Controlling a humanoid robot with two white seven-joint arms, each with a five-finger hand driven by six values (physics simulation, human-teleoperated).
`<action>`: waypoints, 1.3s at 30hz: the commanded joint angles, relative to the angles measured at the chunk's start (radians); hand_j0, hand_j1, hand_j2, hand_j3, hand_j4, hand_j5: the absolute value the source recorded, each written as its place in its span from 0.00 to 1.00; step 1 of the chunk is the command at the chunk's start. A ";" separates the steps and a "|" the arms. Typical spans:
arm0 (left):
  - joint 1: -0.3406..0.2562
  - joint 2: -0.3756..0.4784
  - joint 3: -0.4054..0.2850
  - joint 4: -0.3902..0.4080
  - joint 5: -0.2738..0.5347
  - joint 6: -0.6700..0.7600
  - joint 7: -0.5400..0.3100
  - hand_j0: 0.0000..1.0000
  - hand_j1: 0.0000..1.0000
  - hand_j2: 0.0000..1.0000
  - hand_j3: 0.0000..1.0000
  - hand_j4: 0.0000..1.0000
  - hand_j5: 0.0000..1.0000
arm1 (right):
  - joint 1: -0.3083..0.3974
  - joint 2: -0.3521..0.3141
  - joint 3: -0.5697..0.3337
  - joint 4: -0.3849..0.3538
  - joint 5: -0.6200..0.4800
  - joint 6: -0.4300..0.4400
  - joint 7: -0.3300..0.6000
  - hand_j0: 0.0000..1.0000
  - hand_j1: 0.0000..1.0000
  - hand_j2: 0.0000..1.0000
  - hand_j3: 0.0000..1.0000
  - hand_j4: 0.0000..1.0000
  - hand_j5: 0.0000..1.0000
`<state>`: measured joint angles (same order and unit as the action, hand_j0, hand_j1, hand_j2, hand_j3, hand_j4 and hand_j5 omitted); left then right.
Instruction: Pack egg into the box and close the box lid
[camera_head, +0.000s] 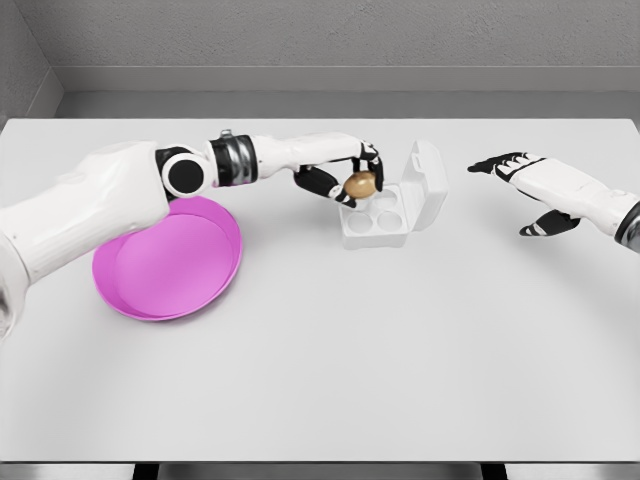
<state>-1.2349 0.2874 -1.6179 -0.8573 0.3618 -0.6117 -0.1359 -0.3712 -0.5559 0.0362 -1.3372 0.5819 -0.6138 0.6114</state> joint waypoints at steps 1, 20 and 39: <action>0.000 -0.005 0.004 0.001 0.006 0.001 -0.001 0.46 0.46 0.46 0.46 0.46 0.46 | 0.000 -0.001 -0.001 0.000 -0.007 0.003 0.000 1.00 1.00 1.00 1.00 1.00 1.00; 0.040 0.059 0.138 -0.002 -0.007 0.001 -0.077 1.00 1.00 1.00 1.00 1.00 1.00 | 0.002 0.007 0.004 0.000 -0.007 0.003 0.000 1.00 1.00 1.00 1.00 1.00 1.00; 0.103 0.168 0.237 0.012 -0.020 0.001 -0.080 1.00 1.00 1.00 1.00 1.00 1.00 | 0.000 0.010 0.007 -0.003 -0.007 0.003 0.000 1.00 1.00 1.00 1.00 1.00 1.00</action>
<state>-1.1275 0.4389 -1.3994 -0.8448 0.3364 -0.6119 -0.2153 -0.3712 -0.5456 0.0433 -1.3400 0.5832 -0.6138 0.6114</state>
